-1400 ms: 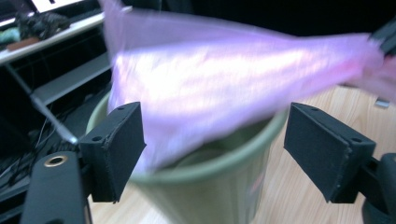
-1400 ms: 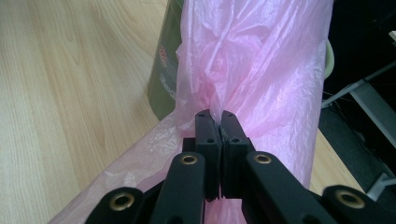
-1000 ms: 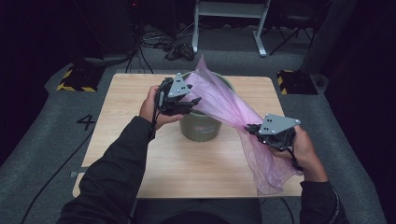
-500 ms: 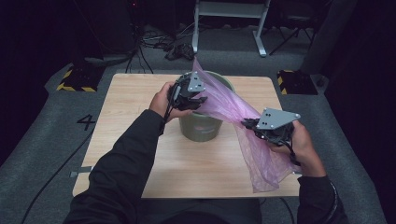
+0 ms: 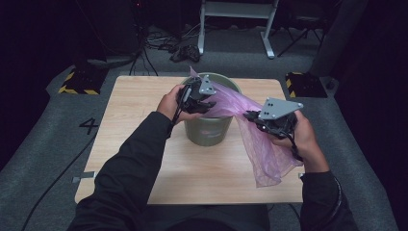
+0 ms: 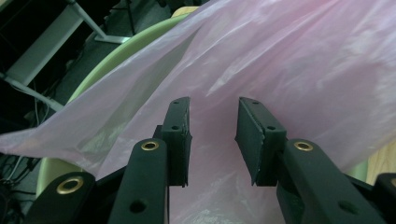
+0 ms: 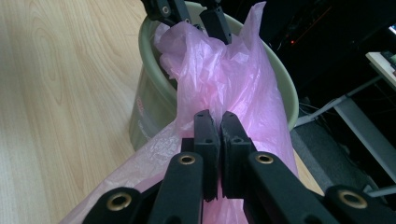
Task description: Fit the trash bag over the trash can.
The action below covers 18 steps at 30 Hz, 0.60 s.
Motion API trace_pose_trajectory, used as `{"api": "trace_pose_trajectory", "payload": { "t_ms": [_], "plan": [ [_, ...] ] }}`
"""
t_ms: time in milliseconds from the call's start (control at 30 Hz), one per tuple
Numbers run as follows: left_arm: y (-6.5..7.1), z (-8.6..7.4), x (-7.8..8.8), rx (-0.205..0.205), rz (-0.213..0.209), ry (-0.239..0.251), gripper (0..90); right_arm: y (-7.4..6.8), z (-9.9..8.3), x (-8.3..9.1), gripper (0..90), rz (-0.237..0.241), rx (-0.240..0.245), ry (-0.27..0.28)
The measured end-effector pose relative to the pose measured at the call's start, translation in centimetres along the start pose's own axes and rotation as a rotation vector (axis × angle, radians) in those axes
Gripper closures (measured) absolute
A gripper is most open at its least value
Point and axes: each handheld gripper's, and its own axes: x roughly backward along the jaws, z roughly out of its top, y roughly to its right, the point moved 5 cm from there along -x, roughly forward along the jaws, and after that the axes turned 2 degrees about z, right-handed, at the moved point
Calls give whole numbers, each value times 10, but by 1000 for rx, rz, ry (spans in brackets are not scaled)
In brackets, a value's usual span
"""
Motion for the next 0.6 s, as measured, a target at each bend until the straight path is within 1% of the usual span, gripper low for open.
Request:
{"api": "trace_pose_trajectory", "payload": {
  "t_ms": [67, 100, 167, 200, 233, 267, 300, 367, 467, 533, 600],
  "plan": [
    [-1, 0, 0, -5, -2, -4, 650, 2, 2, -4, 874, -1, -13, 1],
    [0, -1, -1, -2, -10, -4, 650, 3, 3, -6, 874, 2, -14, 0],
    [0, -2, 0, -2, -6, -11, 649, 6, 5, -12, 874, -2, -24, -12],
    [-1, -3, 0, -6, -3, -9, 644, 7, 6, -14, 874, -3, -30, -15],
    [-1, -3, 1, -2, -7, -5, 642, 8, 7, -16, 875, -1, -35, -17],
    [-3, -4, 2, 2, -7, -2, 634, 9, 7, -18, 875, -1, -30, -24],
    [-3, -5, 3, 7, -3, 2, 604, 9, 8, -21, 874, 3, -34, -29],
    [-4, -5, 8, 18, -19, 39, 565, 10, 9, -24, 874, 13, -42, -26],
    [0, -7, 15, 12, -27, 67, 449, 12, 8, -26, 875, 17, -52, -23],
    [4, -9, 21, 16, -52, 103, 415, 13, 8, -26, 875, 18, -59, -20],
    [6, -11, 24, 25, -68, 126, 387, 14, 7, -27, 875, 23, -63, -18]
  ]
}}
